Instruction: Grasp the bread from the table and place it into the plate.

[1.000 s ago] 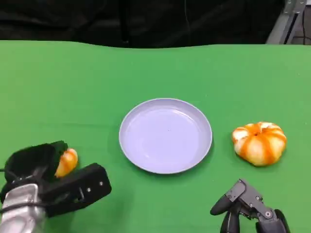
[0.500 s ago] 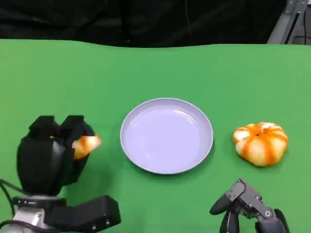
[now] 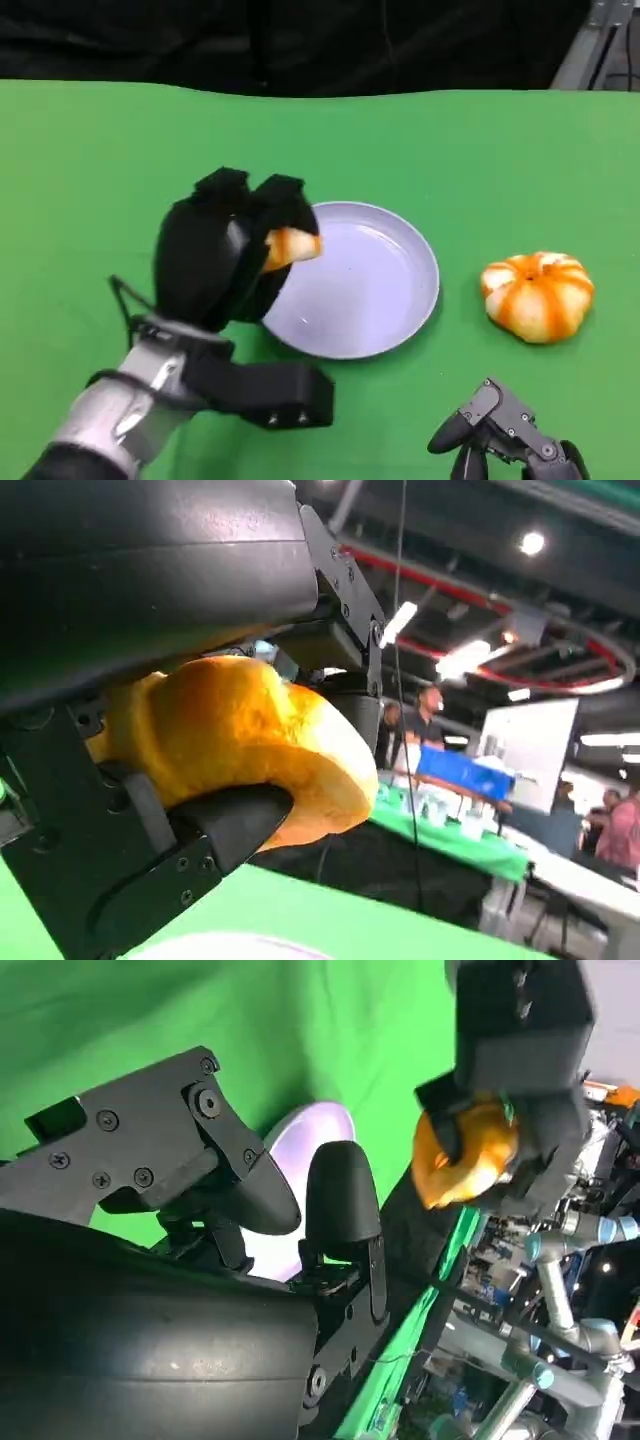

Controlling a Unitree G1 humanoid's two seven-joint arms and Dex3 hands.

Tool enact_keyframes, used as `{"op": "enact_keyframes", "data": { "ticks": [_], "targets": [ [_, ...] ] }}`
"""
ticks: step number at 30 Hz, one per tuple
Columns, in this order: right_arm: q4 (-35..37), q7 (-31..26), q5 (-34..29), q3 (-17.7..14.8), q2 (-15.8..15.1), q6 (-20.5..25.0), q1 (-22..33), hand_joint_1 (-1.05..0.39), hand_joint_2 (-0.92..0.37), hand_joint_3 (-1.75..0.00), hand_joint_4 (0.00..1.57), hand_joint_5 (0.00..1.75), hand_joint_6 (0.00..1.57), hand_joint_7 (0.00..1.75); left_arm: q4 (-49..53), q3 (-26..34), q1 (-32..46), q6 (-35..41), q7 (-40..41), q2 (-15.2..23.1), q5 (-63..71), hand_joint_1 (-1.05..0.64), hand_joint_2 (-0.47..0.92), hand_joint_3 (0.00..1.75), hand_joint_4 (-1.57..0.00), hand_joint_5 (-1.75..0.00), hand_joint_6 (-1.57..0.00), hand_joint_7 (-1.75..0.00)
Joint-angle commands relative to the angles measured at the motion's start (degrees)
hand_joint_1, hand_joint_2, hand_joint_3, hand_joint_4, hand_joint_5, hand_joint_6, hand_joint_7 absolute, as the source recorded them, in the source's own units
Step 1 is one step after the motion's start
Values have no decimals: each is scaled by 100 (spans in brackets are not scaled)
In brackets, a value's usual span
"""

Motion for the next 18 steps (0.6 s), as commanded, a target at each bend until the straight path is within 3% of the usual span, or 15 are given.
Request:
{"op": "enact_keyframes", "data": {
  "ticks": [1, 8, 11, 14, 15, 16, 18],
  "targets": [
    [-79, 19, 78, -23, -40, -9, 31, -23, -68, -144, 73, 175, 43, 175, 565, -158, -634, 9, -240, -211, -67, -10, 8, 166, -106, -175, -87, -172],
    [50, 18, 91, -25, -25, -59, -69, -24, -68, -143, 72, 175, 43, 175, 1741, -372, -1437, 347, -673, -732, -171, -11, 17, 139, -103, -175, -83, -175],
    [91, 31, 124, -19, -15, -53, -108, -24, -69, -143, 72, 175, 43, 175, 2022, -412, -1620, 601, -1072, -879, -280, -14, 26, 115, -91, -173, -90, -132],
    [94, 25, 131, -12, 3, -36, -116, -24, -69, -142, 72, 175, 43, 175, 1968, -412, -1675, 978, -1934, -938, -454, -19, 48, 78, -78, -149, -87, -93],
    [91, 39, 154, 0, 14, -21, -113, -25, -69, -143, 73, 175, 43, 175, 1870, -442, -1683, 1164, -2377, -926, -496, -23, 60, 59, -58, -117, -66, -67],
    [86, 57, 179, 10, 19, -7, -110, -26, -69, -143, 74, 175, 43, 175, 1762, -472, -1683, 1342, -2759, -911, -521, -28, 72, 39, -47, -95, -54, -48],
    [78, 82, 212, 24, 20, 1, -109, -27, -69, -144, 75, 175, 43, 175, 1535, -540, -1658, 1657, -3315, -871, -513, -35, 86, 17, -32, -74, -42, -27]
  ]
}}
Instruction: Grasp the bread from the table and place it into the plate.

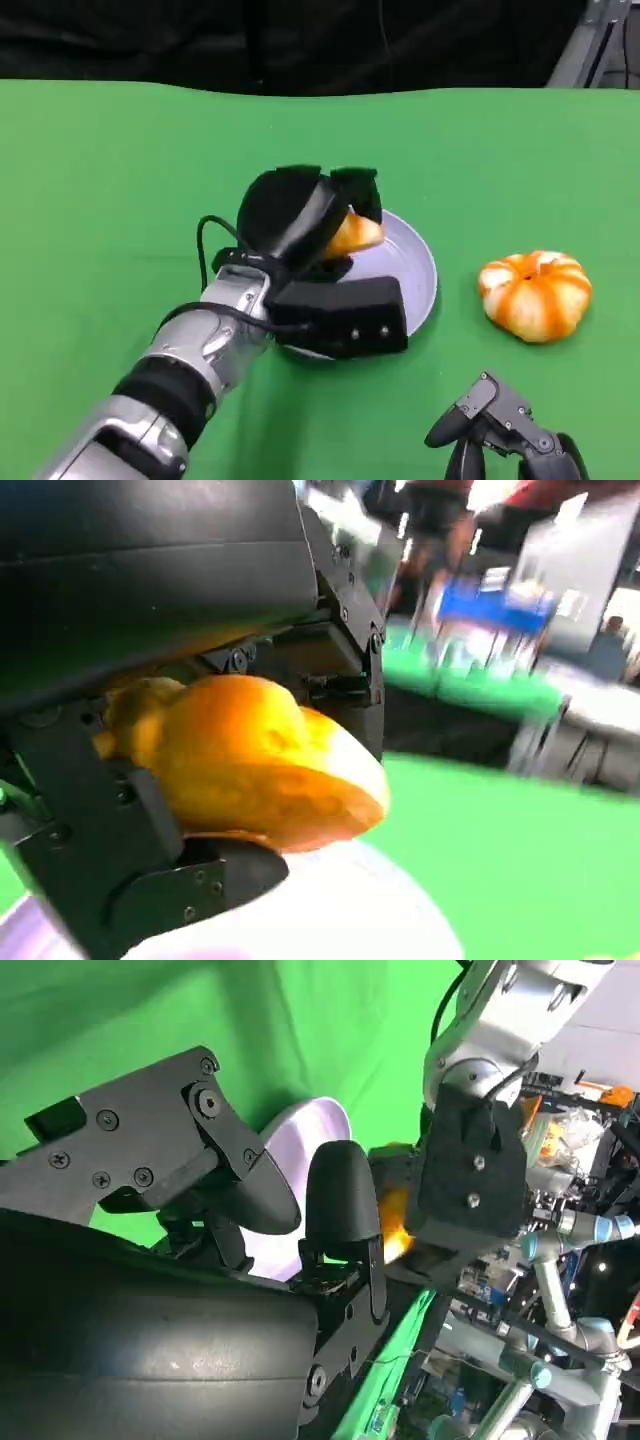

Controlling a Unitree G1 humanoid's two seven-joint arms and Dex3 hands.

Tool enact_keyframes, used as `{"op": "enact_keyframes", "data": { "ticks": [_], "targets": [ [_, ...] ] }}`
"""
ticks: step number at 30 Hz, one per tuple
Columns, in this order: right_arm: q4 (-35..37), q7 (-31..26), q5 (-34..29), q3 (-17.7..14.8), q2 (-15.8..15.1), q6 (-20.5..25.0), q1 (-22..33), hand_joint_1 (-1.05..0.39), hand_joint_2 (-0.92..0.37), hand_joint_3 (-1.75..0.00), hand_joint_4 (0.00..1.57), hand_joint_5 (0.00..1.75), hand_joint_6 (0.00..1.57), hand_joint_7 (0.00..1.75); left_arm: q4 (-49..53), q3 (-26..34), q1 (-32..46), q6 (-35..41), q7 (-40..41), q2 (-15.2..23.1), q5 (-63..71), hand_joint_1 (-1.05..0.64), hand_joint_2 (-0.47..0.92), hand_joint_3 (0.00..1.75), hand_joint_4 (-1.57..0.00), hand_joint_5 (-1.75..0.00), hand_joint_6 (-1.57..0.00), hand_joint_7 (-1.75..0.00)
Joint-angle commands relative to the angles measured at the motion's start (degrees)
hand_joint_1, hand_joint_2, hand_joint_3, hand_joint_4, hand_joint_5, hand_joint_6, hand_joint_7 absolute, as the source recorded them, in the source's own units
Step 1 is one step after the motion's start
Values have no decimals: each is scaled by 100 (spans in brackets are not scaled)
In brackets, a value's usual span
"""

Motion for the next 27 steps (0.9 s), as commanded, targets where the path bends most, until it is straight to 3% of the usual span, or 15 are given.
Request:
{"op": "enact_keyframes", "data": {
  "ticks": [1, 3, 4, 8, 15, 27],
  "targets": [
    [9, 43, 154, 5, -21, -3, 30, -27, -69, -145, 76, 175, 43, 175, -471, -137, -86, 639, -1174, 116, -58, -46, 89, 13, -14, -74, -30, -19],
    [24, 26, 132, 0, -24, -33, 25, -26, -69, -146, 75, 175, 43, 175, -668, -223, -43, 914, -1611, 173, -7, -58, 92, 15, -3, -68, -22, -13],
    [34, 11, 111, -6, -25, -50, 22, -26, -68, -146, 74, 175, 43, 175, -753, -267, -21, 1040, -1823, 203, 13, -69, 92, 21, -1, -50, -16, -10],
    [-4, 59, 159, -4, -36, -32, 41, -26, -68, -147, 72, 175, 43, 175, -1057, -374, 51, 1366, -2592, 329, -41, -87, 92, 34, 0, -19, -8, -7],
    [-4, 51, 135, -22, -27, -6, 28, -25, -68, -148, 72, 175, 44, 175, -1802, -324, 376, 1382, -3283, 744, -224, -93, 92, 43, 0, -18, -7, -8],
    [71, 72, 184, -25, 1, -1, -36, -26, -68, -149, 74, 175, 45, 175, -4437, 662, 1934, 1265, -3881, 1599, -1350, -91, 92, 42, 0, -34, -11, -12]
  ]
}}
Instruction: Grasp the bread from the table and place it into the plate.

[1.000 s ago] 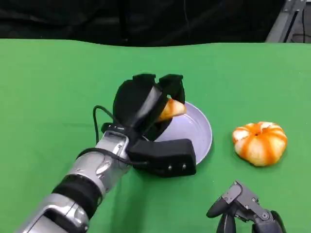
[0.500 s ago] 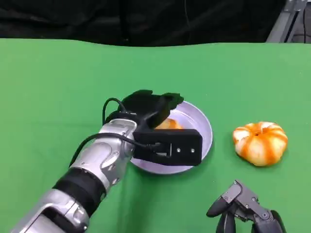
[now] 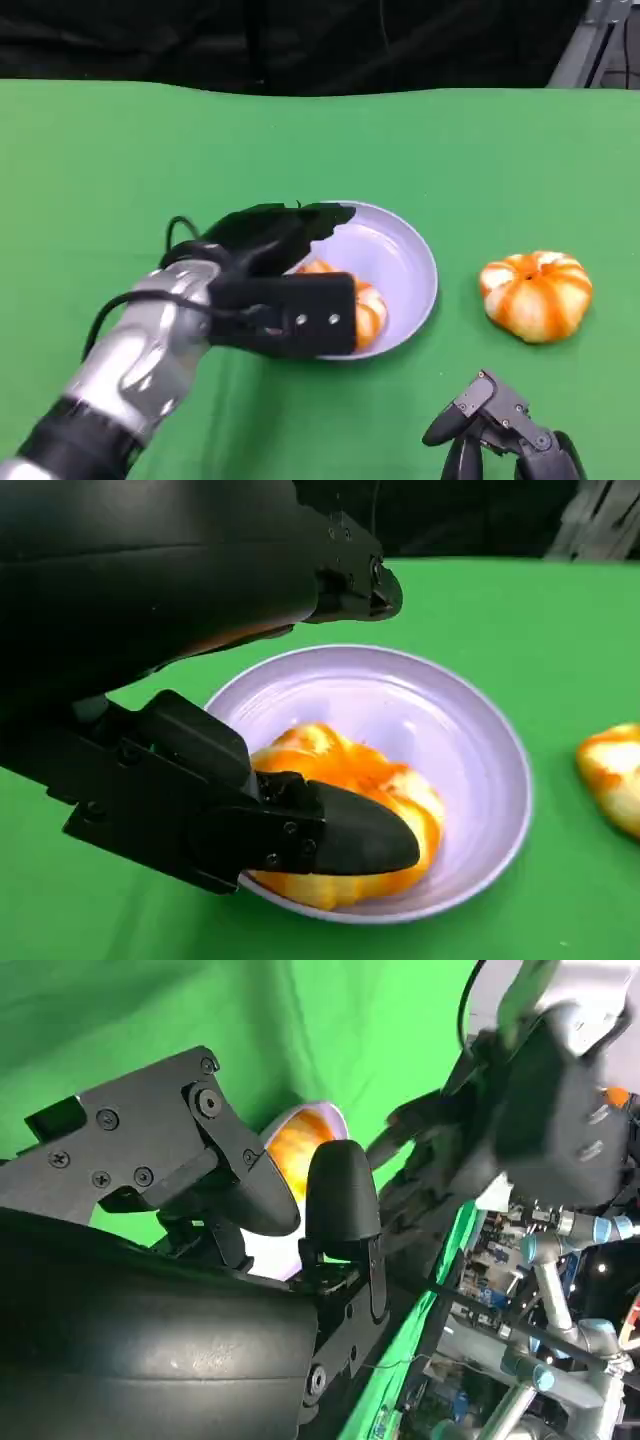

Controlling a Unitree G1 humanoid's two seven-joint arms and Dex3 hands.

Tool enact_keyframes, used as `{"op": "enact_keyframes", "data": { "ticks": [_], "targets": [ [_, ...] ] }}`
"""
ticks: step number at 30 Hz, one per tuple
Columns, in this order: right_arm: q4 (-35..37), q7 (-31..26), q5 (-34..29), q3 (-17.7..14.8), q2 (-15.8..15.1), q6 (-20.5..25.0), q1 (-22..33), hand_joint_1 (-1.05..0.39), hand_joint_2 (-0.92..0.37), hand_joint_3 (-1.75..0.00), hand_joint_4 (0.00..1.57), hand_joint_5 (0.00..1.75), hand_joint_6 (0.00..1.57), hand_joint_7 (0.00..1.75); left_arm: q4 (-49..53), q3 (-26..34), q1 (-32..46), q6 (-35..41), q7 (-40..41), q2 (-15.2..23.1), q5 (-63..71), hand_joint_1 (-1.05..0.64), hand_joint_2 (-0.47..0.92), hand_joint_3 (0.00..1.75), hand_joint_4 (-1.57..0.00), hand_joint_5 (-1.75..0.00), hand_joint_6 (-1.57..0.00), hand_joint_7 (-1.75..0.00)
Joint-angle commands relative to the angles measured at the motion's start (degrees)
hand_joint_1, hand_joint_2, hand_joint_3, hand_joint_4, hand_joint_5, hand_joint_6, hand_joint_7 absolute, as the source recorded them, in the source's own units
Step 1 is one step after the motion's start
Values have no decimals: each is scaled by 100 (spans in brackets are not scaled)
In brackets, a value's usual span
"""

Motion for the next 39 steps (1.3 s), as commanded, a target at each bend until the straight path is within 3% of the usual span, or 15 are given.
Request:
{"op": "enact_keyframes", "data": {
  "ticks": [1, 3, 5, 7, 9, 11, 14, 18, 19, 20, 21, 23, 27, 36, 39],
  "targets": [
    [-40, 11, 92, -28, -27, 15, 36, -26, -68, -150, 75, 175, 44, 175, -899, 515, 676, -150, -82, 344, -530, -88, 92, 39, 0, -40, -13, -13],
    [-39, 23, 94, -25, -35, -5, 35, -26, -68, -150, 75, 175, 44, 175, -1156, 795, 1058, -387, 91, 423, -793, -85, 92, 36, 0, -47, -15, -15],
    [-41, 37, 102, -15, -36, -31, 47, -25, -68, -150, 75, 175, 45, 175, -1240, 1111, 1451, -827, 347, 415, -1148, -78, 92, 31, 0, -67, -23, -18],
    [-90, 40, 90, 3, -18, 6, 98, -26, -68, -149, 74, 175, 45, 175, -1275, 1459, 1896, -1438, 565, 329, -1671, -64, 92, 26, -11, -86, -36, -25],
    [-118, 21, 61, 6, -3, 18, 126, -26, -68, -148, 74, 175, 45, 175, -1271, 1645, 2172, -1848, 666, 264, -2000, -59, 92, 25, -15, -92, -39, -27],
    [-137, 33, 66, 27, 2, 11, 143, -25, -68, -148, 74, 175, 45, 175, -1311, 1898, 2615, -2359, 875, 141, -2354, -48, 92, 20, -35, -101, -51, -36],
    [-171, 40, 49, 47, 2, 19, 169, -25, -68, -148, 75, 175, 45, 175, -1357, 2135, 3040, -2792, 1042, -14, -2654, -40, 92, 17, -56, -106, -62, -46],
    [-179, 38, 47, 51, 0, 25, 174, -25, -68, -148, 74, 175, 45, 175, -1327, 2196, 3081, -2906, 1013, -66, -2670, -38, 92, 16, -59, -107, -63, -49],
    [-208, 31, 31, 19, -31, 12, 192, -25, -68, -148, 74, 175, 45, 175, -1219, 2330, 3371, -3259, 1213, -236, -2800, -38, 92, 16, -59, -106, -63, -49],
    [-229, 26, 20, -6, -54, 3, 206, -24, -69, -147, 75, 175, 44, 175, -1130, 2433, 3587, -3535, 1362, -367, -2897, -21, 65, 80, -75, -136, -78, -94],
    [-240, 31, 23, -22, -73, -7, 214, -23, -69, -147, 75, 175, 43, 175, -1068, 2511, 3736, -3717, 1464, -486, -3001, -15, 50, 113, -80, -148, -82, -113],
    [-224, 30, 18, -36, -87, -40, 209, -23, -69, -146, 74, 175, 42, 175, -1065, 2579, 3833, -3788, 1529, -631, -3124, -8, 36, 145, -83, -167, -80, -144],
    [-237, -31, -78, -44, -66, -29, 217, -22, -69, -143, 74, 175, 43, 175, -1029, 2616, 3911, -3798, 1433, -704, -3247, -8, 27, 158, -88, -174, -80, -164],
    [-56, -25, 33, -78, -84, -84, 74, -23, -71, -141, 74, 175, 42, 175, -1095, 2592, 3999, -3791, 1618, -1064, -3089, -15, 28, 155, -88, -175, -77, -163],
    [-125, -178, -185, -154, -60, 20, 54, -23, -70, -141, 75, 175, 42, 175, -1236, 2627, 4139, -3792, 1728, -1162, -3014, -15, 29, 153, -88, -175, -77, -163]
  ]
}}
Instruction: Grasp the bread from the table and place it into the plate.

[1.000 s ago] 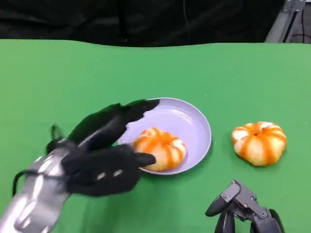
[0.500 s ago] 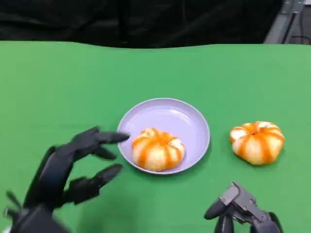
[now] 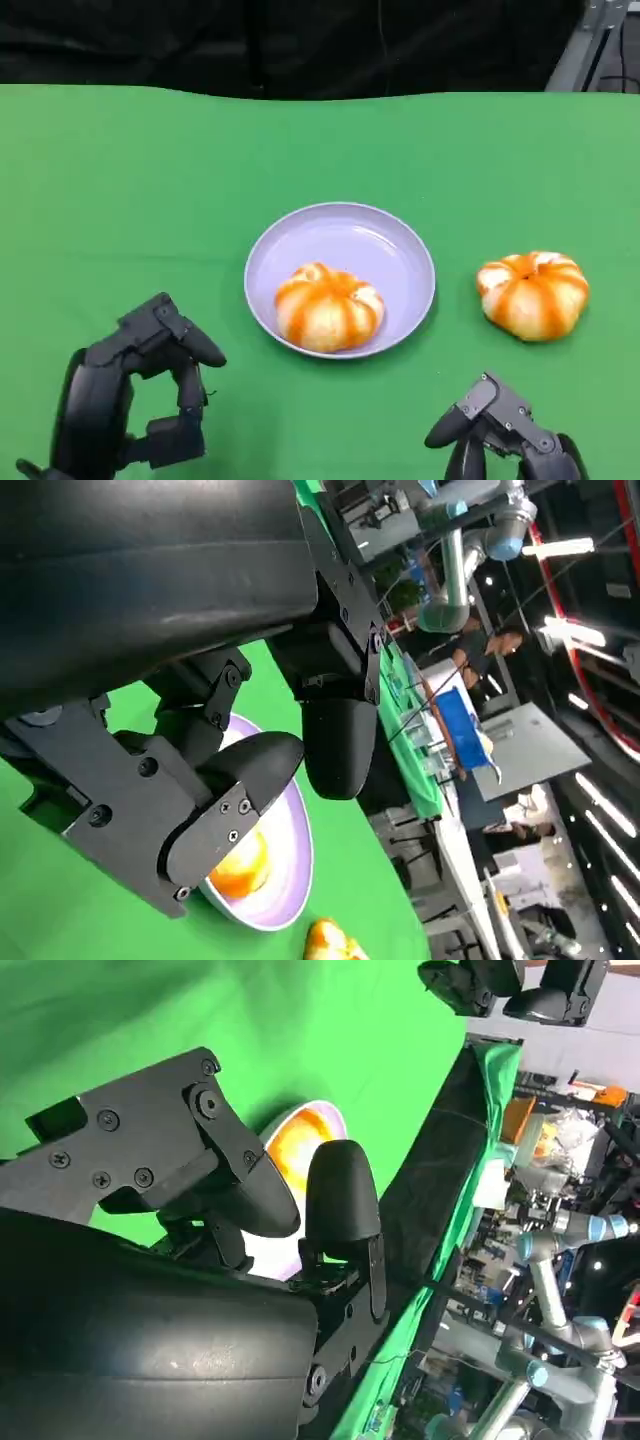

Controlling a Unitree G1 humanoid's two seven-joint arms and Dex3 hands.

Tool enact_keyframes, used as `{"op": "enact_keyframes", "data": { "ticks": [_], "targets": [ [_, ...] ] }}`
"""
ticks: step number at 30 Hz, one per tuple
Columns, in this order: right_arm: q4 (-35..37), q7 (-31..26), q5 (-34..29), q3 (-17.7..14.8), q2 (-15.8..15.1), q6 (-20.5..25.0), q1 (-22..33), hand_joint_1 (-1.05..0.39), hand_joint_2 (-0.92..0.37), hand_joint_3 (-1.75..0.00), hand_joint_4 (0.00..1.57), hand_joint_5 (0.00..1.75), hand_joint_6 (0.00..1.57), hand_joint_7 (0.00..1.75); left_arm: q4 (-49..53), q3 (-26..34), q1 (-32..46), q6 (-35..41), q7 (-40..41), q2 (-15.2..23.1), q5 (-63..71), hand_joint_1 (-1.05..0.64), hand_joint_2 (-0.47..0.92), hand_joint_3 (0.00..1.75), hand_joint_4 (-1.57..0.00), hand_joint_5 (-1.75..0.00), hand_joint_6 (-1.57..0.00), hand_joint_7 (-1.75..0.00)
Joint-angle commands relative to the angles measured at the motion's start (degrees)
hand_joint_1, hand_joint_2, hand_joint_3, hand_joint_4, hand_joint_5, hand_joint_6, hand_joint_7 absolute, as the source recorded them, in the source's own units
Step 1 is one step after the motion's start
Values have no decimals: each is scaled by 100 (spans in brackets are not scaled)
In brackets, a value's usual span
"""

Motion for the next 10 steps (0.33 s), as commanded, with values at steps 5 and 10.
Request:
{"op": "enact_keyframes", "data": {
  "ticks": [5, 10],
  "targets": [
    [-31, -190, -191, -131, -26, 44, -19, -23, -70, -140, 76, 175, 42, 175, -96, 97, 199, -134, 62, 6, -12, -16, 30, 149, -88, -175, -79, -163],
    [-91, -125, -92, -71, 69, 192, -66, -25, -69, -140, 74, 175, 42, 175, -60, 73, 242, -124, -62, 57, -192, -18, 30, 148, -89, -175, -79, -165]
  ]
}}
